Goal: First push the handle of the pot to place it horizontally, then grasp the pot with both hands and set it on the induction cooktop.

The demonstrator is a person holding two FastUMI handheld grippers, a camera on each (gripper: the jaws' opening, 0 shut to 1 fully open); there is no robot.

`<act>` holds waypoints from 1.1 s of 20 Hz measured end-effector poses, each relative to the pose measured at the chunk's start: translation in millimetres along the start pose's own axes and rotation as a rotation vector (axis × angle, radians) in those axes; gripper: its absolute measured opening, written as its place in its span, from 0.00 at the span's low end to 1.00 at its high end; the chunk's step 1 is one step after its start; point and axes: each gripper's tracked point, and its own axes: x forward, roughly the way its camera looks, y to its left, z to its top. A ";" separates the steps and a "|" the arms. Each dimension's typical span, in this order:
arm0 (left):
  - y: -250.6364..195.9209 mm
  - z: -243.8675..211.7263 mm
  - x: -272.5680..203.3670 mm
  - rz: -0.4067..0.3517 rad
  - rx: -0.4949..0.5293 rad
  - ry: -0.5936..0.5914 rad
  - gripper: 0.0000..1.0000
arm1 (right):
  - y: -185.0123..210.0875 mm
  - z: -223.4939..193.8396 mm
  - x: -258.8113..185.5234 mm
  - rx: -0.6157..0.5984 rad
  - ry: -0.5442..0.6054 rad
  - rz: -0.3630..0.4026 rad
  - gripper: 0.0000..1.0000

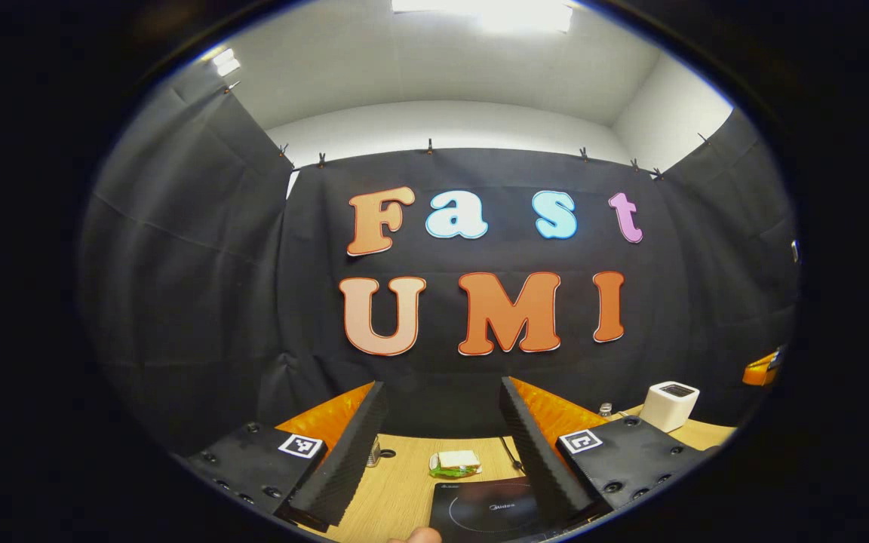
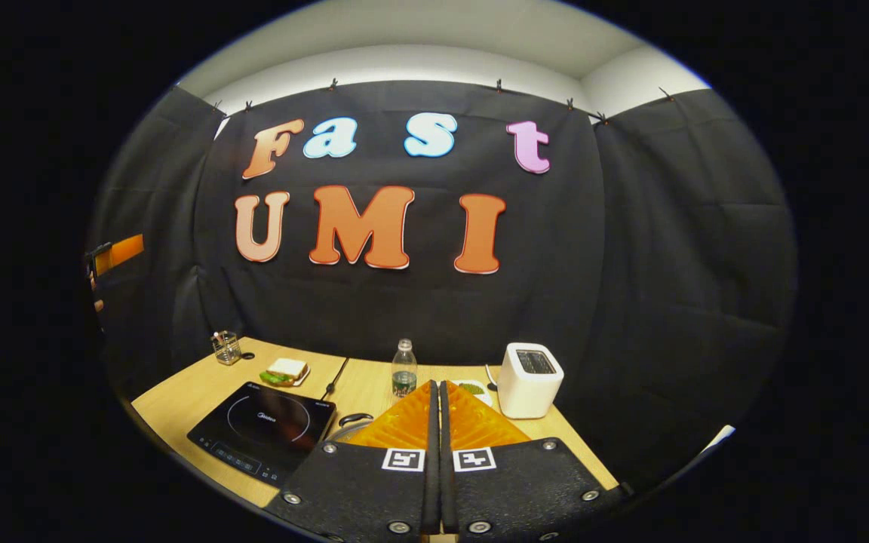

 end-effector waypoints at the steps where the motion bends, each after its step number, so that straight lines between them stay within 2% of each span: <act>1: 0.6 0.8 -0.8 0.003 -0.002 -0.002 0.98 | -2.2 -11.8 1.1 -0.004 0.022 -0.005 0.00; 5: 0.6 0.0 -2.4 0.006 0.000 0.001 1.00 | -7.1 -64.3 5.6 0.007 0.128 -0.005 0.00; 11: 1.2 -6.9 -1.8 0.012 0.013 0.015 0.92 | -5.7 -134.3 5.9 0.021 0.275 0.009 0.00; 22: -4.9 -20.0 1.7 0.009 0.007 0.043 0.99 | 12.7 -234.1 -7.5 0.023 0.512 0.074 0.00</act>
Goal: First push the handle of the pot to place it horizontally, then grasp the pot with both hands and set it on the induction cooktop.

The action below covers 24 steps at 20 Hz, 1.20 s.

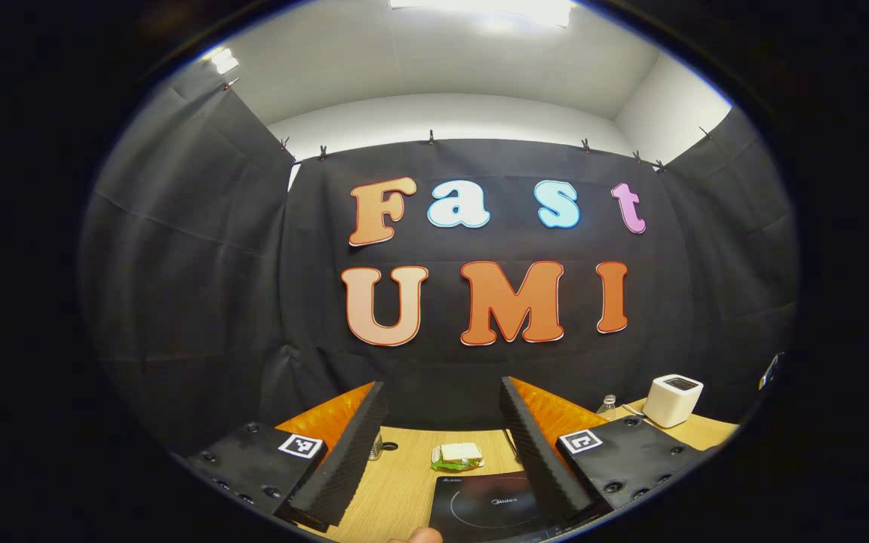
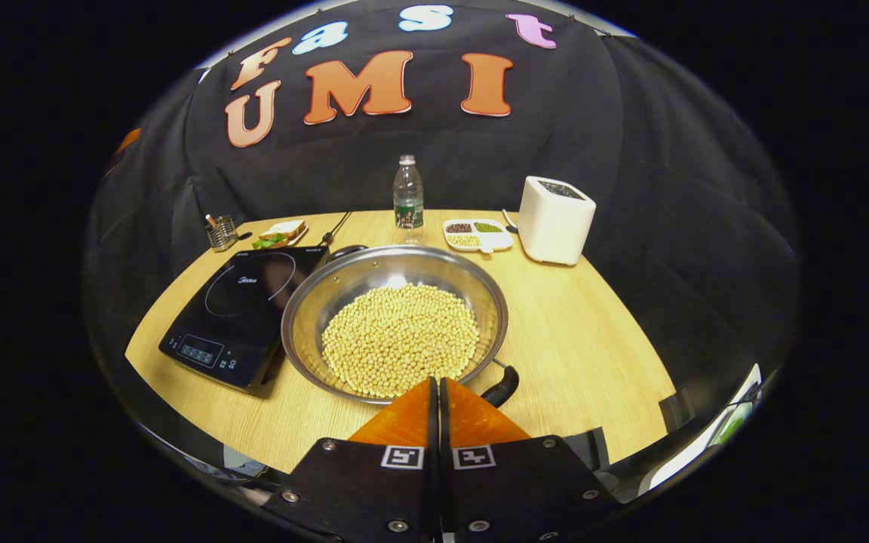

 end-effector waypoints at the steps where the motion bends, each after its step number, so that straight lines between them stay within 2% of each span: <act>1: -0.7 -0.8 0.7 -0.003 -0.002 0.005 0.99 | 1.6 -5.8 2.5 0.004 0.017 0.006 0.00; 5: -6.4 -5.7 0.9 -0.012 -0.006 0.015 1.00 | 6.6 -28.4 9.3 -0.014 0.084 0.030 0.00; 10: -6.6 -7.1 2.9 -0.003 0.007 0.016 1.00 | 0.5 -38.1 23.4 0.007 0.122 0.023 0.00; 16: -8.2 -10.1 5.2 -0.002 0.010 0.026 1.00 | -3.3 -32.4 31.4 0.038 0.121 0.028 0.00; 24: -10.6 -20.3 13.8 -0.003 0.002 0.053 1.00 | -29.9 -19.6 43.3 0.076 0.102 -0.026 0.00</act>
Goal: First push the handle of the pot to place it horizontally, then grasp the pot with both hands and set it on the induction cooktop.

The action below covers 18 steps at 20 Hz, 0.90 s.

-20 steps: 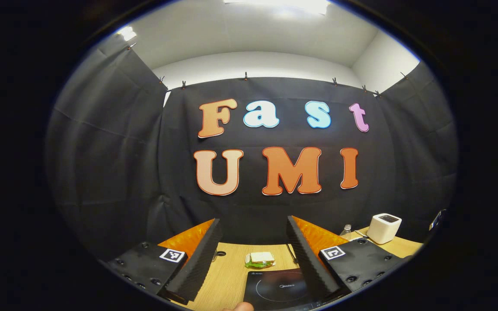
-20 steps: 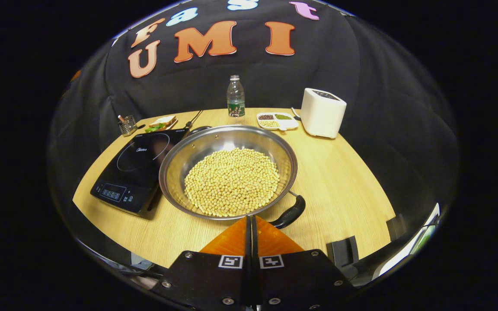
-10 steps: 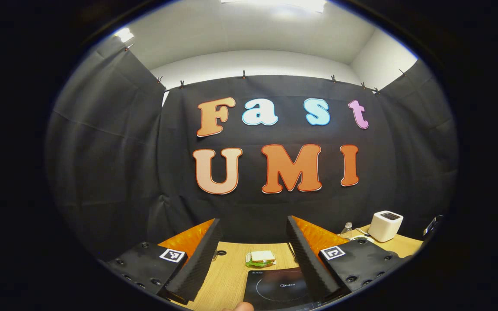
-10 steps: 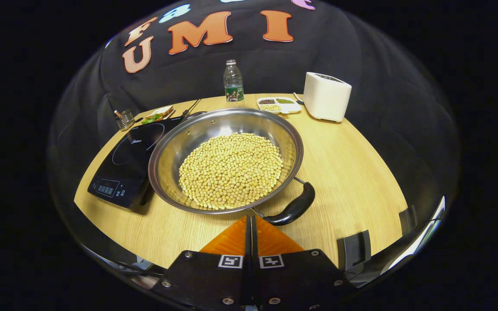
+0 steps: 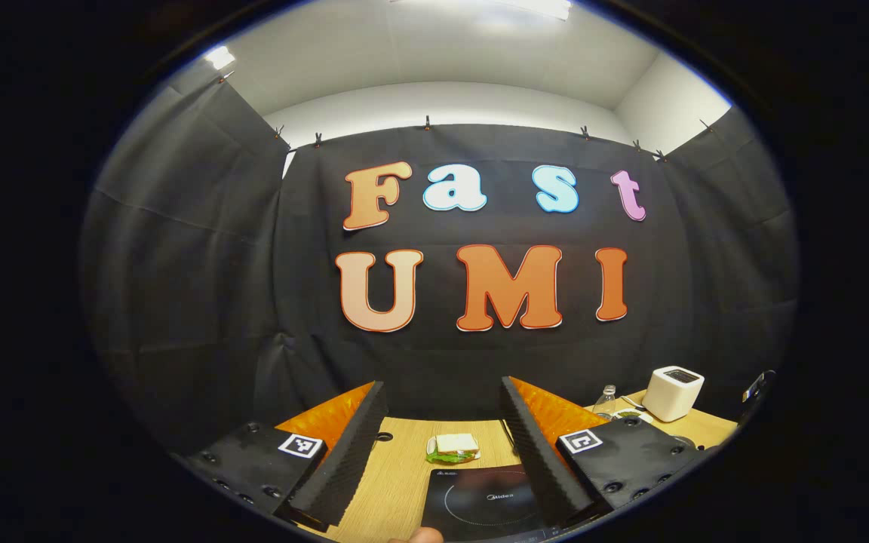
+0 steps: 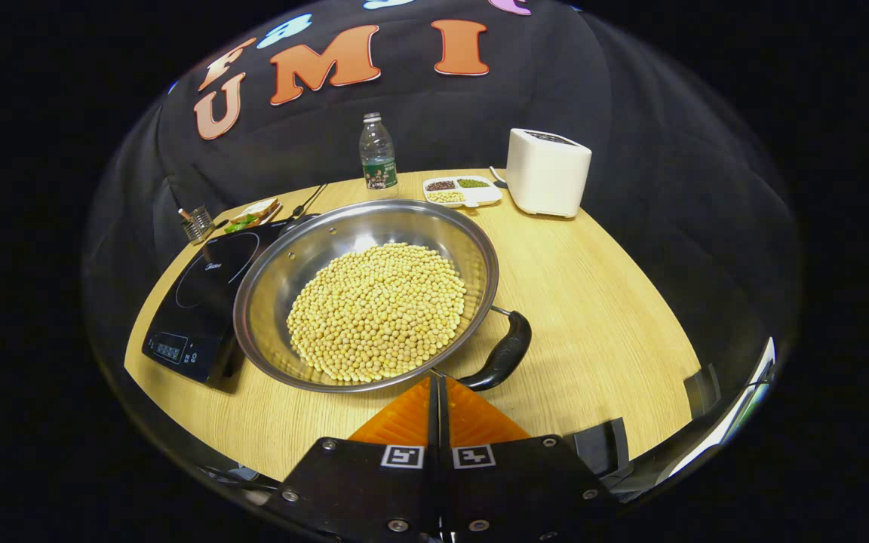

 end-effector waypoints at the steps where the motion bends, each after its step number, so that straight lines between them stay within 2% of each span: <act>1: -1.2 -0.4 0.7 -0.001 -0.001 0.002 1.00 | -2.7 1.8 1.0 0.002 -0.002 -0.006 0.00; 18: -16.2 -18.6 19.9 -0.011 0.005 0.045 0.98 | -49.4 35.5 36.8 0.030 -0.039 -0.101 0.00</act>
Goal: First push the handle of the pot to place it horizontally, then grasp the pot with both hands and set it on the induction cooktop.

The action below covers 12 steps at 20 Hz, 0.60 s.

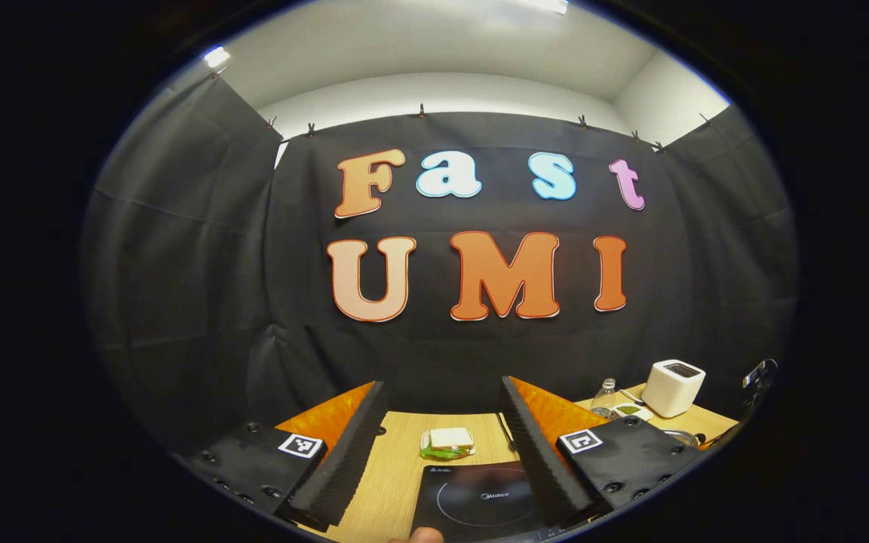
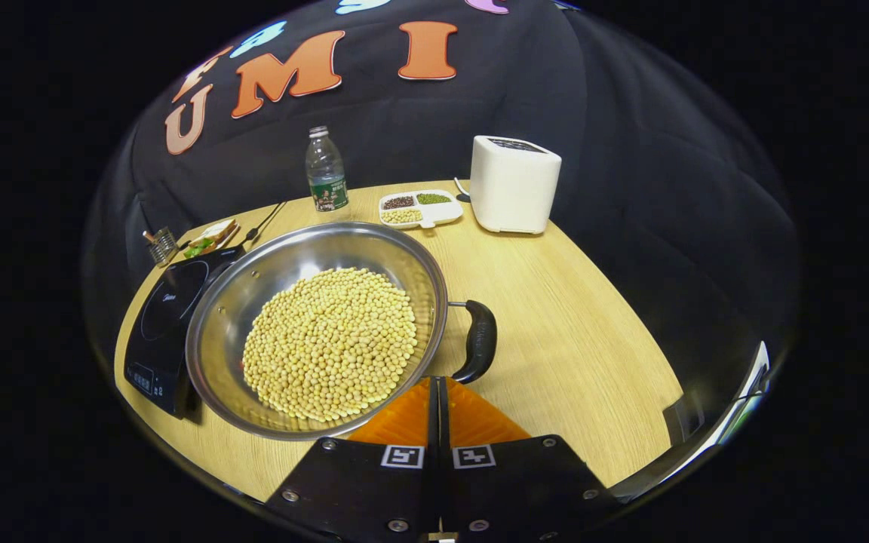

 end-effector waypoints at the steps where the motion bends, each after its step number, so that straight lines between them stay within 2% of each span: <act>1: -1.5 -2.0 1.2 -0.001 0.000 0.005 0.98 | -1.4 2.6 3.3 0.000 -0.001 -0.003 0.00; 12: -6.7 -12.6 14.4 0.005 0.001 0.028 1.00 | -14.4 25.6 28.7 0.007 -0.011 -0.008 0.00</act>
